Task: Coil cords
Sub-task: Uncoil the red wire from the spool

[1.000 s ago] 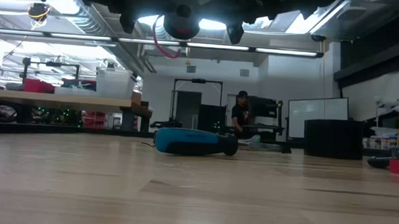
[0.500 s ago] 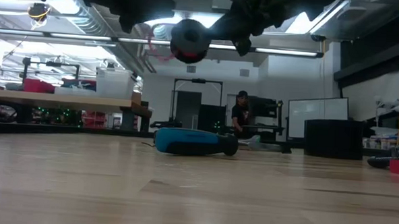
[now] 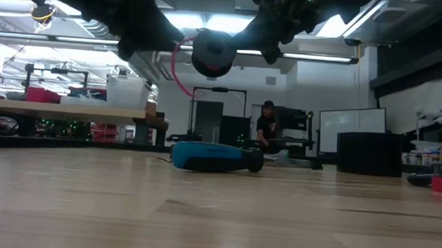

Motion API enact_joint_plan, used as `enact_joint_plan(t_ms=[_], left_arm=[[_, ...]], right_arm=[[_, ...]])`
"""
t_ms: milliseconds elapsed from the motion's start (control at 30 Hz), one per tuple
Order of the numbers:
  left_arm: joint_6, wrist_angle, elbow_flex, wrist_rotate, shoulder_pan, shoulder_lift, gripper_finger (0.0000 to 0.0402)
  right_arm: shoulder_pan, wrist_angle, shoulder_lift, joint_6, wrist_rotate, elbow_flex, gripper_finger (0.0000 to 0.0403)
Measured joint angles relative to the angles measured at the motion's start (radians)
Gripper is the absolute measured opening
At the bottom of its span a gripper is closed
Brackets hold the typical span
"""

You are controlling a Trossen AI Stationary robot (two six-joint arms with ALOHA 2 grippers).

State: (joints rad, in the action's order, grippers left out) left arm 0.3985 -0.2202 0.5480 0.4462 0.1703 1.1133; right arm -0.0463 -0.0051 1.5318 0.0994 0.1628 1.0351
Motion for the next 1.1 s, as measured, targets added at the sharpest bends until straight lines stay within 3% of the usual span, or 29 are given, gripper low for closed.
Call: enact_joint_plan(t_ms=[333, 600, 1100], left_arm=[[0.116, 0.029, 0.0, -0.099, 0.0, 0.0, 0.0125], [0.13, 0.029, 0.0, -0.107, 0.0, 0.0, 0.0125], [0.122, 0.03, 0.0, -0.101, 0.0, 0.0, 0.0125]], right_arm=[[0.0, 0.001, 0.0, -0.002, -0.07, 0.0, 0.0], [0.0, -0.03, 0.0, -0.004, -0.137, 0.0, 0.0], [0.001, -0.039, 0.0, -0.004, -0.098, 0.0, 0.0]])
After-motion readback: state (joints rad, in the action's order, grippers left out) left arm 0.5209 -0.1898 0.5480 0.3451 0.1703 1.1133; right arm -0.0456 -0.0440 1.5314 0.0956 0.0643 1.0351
